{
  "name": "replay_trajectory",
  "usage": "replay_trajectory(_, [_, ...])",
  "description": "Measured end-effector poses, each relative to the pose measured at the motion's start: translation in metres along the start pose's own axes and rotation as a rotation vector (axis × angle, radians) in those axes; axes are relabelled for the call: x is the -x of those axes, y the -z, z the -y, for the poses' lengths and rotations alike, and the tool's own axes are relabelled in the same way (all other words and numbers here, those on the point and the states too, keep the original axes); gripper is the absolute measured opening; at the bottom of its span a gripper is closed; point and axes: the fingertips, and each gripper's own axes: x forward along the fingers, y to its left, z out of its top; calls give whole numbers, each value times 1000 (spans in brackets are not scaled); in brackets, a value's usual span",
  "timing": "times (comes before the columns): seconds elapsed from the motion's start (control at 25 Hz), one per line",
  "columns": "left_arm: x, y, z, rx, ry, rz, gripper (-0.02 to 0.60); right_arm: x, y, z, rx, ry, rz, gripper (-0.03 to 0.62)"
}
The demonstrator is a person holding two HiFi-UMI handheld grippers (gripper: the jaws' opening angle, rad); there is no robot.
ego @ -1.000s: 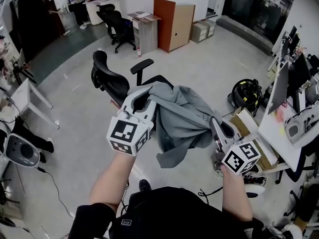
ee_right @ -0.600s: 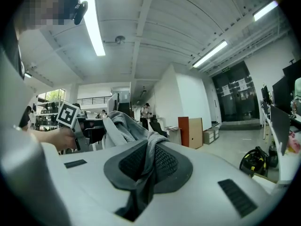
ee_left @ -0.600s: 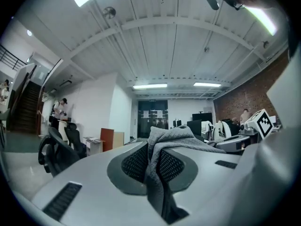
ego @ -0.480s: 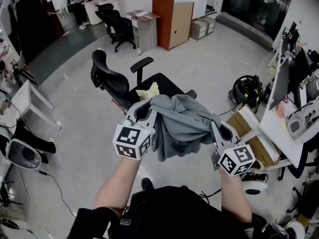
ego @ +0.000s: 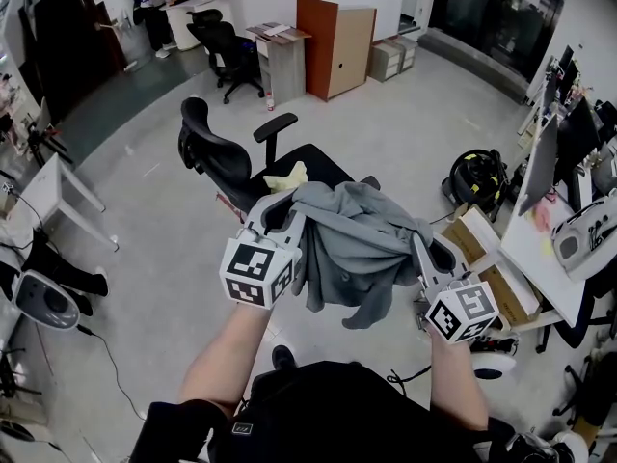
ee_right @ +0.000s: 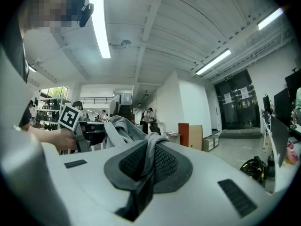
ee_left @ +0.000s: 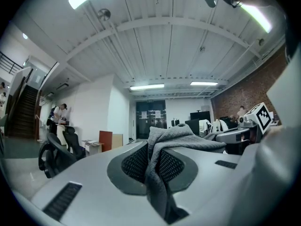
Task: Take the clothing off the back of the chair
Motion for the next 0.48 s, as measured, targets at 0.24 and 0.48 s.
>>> replay_trajectory(0.24, [-1,-2,0,-4,2,-6,32,2,4,-1,-41,-10,4,29])
replay_trajectory(0.48, [-6,5,6,2,5,-25,32,6,11,4,-60,-14,5,29])
